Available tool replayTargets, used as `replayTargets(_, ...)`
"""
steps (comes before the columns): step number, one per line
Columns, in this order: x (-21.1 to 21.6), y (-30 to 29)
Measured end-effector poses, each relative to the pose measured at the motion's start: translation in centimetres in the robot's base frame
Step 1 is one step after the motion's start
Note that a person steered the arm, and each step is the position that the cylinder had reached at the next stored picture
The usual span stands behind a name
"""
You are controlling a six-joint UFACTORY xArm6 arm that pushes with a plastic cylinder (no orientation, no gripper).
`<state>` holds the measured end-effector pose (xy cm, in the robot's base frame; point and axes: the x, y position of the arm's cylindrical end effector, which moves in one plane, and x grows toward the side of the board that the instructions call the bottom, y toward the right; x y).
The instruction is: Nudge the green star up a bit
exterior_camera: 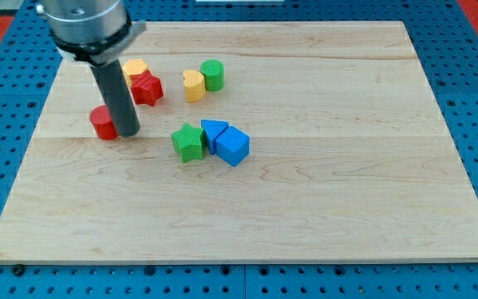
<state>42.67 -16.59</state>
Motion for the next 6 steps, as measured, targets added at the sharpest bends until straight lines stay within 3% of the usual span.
replayTargets(1, 0.5, 0.4)
replayTargets(3, 7.4, 5.1)
replayTargets(4, 8.0, 8.5)
replayTargets(6, 5.8, 7.7)
